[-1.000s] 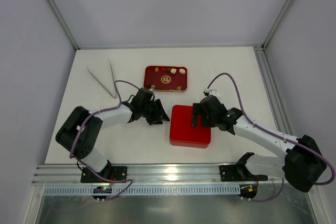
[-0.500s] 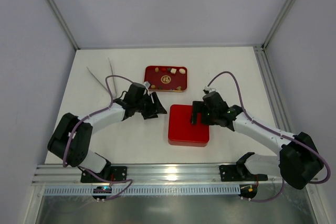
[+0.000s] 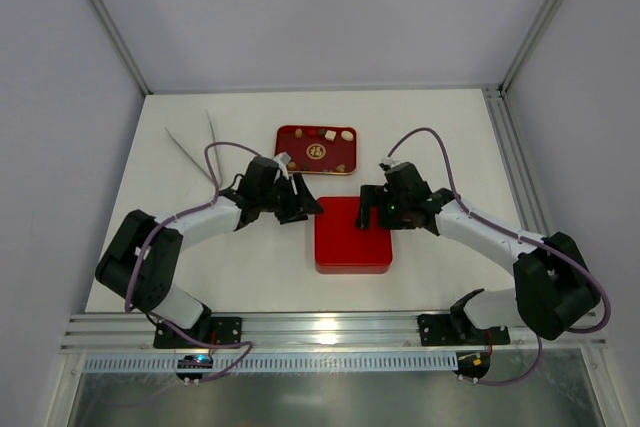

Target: Pack the chocolate

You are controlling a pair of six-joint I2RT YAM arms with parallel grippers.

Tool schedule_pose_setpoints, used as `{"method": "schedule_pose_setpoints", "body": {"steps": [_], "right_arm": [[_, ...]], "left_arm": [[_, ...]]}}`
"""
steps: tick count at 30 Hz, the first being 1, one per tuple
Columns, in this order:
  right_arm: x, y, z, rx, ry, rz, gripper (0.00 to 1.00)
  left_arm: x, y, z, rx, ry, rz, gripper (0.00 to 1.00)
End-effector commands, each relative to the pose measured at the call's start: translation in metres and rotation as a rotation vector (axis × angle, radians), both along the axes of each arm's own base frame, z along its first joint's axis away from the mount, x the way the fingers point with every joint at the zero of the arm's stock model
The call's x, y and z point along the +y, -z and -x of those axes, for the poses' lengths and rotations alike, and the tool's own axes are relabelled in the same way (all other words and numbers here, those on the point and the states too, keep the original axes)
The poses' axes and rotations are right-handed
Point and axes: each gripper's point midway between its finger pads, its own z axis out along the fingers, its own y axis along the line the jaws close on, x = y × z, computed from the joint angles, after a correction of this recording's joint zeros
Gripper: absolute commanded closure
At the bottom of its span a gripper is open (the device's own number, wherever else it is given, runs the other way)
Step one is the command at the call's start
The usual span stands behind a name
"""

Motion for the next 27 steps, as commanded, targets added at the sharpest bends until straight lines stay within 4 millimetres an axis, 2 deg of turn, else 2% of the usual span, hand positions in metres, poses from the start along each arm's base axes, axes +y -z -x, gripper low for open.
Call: {"method": "schedule_pose_setpoints", "body": {"steps": [1,7,15,27], "right_arm": [[0.002,0.002,-0.005,0.007,-0.044,0.021,0.00],[0.006,0.004,-0.008,0.029,-0.051,0.018,0.00],[0.006,0.010,-0.008,0.064,-0.032,0.027,0.01],[0.002,0.019,-0.006,0.082,0.022,0.034,0.02]], "left_arm": [[-0.001,0.012,-0.004,0.002,-0.003,-0.011,0.43],[0.010,0.043,-0.002,0.068,-0.070,-0.076,0.49],[0.033,0.088,0.026,0.166,-0.140,-0.161,0.55],[0.043,0.118,0.049,0.243,-0.148,-0.199,0.68]]}}
